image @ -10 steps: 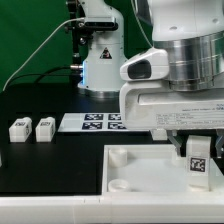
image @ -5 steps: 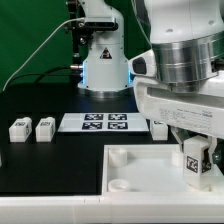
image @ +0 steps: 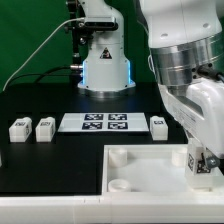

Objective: Assemble one leg

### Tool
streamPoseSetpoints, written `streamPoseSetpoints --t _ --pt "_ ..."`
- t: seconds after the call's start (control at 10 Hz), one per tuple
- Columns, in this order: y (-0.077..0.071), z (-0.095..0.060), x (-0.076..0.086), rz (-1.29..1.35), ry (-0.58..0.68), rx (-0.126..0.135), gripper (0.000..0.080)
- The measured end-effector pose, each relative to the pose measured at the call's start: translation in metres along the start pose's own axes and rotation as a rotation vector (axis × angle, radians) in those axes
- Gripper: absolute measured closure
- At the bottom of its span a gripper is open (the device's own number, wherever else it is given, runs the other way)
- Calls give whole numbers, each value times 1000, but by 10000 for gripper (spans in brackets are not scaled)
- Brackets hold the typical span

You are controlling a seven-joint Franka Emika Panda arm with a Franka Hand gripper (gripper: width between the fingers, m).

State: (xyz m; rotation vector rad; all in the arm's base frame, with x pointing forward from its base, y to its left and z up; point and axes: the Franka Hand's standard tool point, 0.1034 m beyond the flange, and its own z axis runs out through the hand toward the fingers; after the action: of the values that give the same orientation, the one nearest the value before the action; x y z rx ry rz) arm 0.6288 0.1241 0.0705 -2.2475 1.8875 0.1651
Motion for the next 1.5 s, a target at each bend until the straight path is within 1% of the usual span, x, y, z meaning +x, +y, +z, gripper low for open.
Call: streamPoseSetpoints --t 0.1,0.2,0.3,0.5,1.0,1.1,1.2,1.3,1.4,1.5 --pt "0 -1 0 -112 2 -1 281" --pt "1 -6 -3 -272 1 2 174" --pt "1 -10 -3 -442 7 4 155" --pt "1 -13 -2 -750 27 6 155" --pt "2 -11 3 -1225 34 -10 151" --pt "2 -11 4 -1323 37 -17 297" --pt "2 -11 4 -1258 35 -13 297" --pt "2 -11 4 -1239 35 -13 446" --pt "2 -12 6 -1147 38 -11 496" --pt "1 -12 6 -1015 40 -7 496"
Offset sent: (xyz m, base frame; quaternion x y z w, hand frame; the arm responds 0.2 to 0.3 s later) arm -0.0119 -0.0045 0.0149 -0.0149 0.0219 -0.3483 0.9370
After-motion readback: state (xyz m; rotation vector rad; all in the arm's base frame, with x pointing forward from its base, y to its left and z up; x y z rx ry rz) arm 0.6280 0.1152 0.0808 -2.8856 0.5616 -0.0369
